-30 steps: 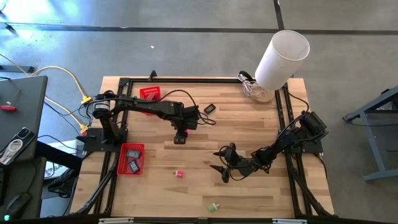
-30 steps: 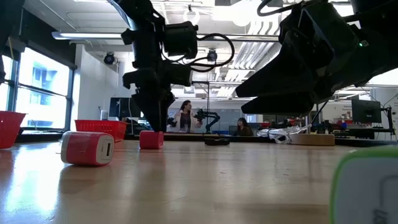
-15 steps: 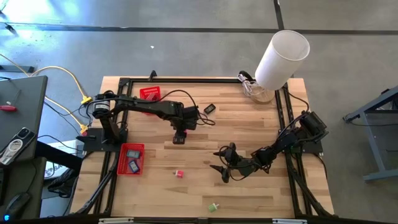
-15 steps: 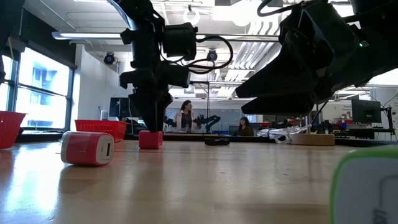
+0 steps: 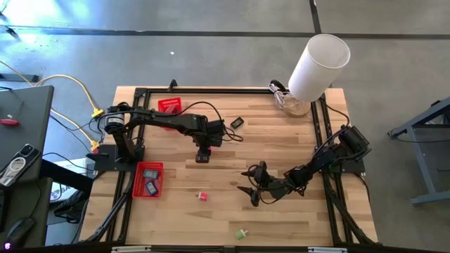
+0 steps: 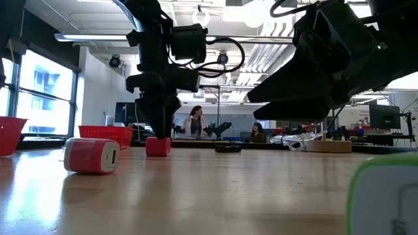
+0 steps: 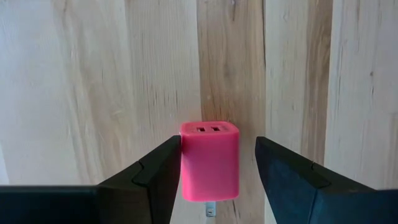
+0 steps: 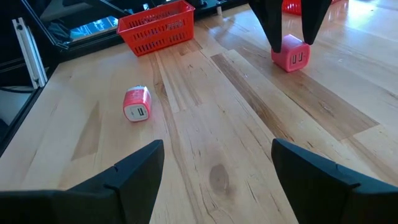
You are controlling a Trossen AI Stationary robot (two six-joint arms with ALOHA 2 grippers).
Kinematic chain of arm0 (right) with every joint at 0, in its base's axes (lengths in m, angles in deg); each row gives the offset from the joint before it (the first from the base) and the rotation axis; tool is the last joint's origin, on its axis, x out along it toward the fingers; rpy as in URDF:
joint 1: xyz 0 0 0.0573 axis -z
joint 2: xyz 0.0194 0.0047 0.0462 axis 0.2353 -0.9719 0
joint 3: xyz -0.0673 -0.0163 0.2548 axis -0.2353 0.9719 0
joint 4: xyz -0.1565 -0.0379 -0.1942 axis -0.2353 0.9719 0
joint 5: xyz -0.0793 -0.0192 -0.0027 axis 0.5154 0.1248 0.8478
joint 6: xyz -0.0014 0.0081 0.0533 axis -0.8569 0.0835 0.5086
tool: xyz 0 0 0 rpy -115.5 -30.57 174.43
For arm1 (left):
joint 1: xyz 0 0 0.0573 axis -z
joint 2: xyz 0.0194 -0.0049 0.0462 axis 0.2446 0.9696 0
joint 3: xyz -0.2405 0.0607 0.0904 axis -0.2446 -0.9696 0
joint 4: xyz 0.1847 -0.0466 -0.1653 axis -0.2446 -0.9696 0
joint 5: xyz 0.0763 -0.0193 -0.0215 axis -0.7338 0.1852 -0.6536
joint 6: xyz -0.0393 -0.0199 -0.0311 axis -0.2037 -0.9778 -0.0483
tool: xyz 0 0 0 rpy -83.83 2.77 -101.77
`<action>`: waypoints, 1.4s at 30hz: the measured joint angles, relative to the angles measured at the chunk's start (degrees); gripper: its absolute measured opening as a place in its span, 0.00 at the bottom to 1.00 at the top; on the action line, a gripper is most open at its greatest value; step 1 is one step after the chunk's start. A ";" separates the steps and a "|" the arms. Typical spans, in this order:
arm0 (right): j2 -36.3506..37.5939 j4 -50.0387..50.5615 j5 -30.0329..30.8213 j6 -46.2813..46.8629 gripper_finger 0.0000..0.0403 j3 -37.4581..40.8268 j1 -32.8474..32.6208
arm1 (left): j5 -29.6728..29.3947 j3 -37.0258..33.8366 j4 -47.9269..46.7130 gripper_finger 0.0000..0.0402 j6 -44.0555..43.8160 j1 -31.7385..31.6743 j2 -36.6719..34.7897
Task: Pick & Place Office items
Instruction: Put the top pink charger adapter into the top red bin
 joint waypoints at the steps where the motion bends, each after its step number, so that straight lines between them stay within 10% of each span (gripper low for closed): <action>1: 0.00 0.00 0.00 0.00 0.71 -0.01 0.00 | 0.00 0.00 0.00 0.49 -0.02 0.00 0.00; 42: 0.00 0.07 -0.22 0.00 0.71 -0.01 0.00 | -0.52 -5.73 4.90 0.49 0.37 1.07 0.35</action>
